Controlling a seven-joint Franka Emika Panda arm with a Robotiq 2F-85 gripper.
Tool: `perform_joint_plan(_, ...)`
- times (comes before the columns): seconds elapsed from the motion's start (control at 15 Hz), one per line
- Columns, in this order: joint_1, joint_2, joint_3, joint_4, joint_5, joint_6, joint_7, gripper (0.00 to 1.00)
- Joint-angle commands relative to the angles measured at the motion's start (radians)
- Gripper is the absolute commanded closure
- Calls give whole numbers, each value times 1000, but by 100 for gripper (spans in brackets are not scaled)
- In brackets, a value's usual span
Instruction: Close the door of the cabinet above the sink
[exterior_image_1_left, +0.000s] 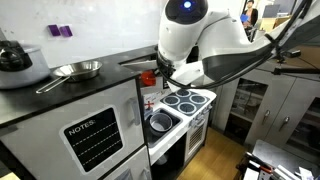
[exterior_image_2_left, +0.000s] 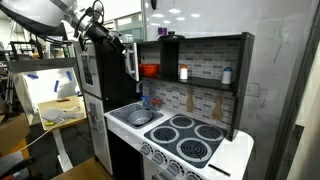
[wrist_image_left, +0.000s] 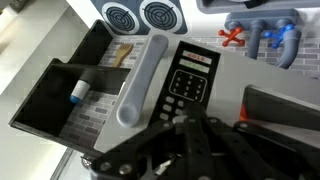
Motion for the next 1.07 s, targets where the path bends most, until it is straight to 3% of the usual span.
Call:
perform_joint_plan(0.0, 19, 34, -21, 33, -84, 11, 88, 100)
perform_joint_plan(0.6, 33, 83, -57, 56, -300, 10, 358, 100)
perform_joint_plan(1.0, 42, 119, -99, 82, -411, 8, 448, 100)
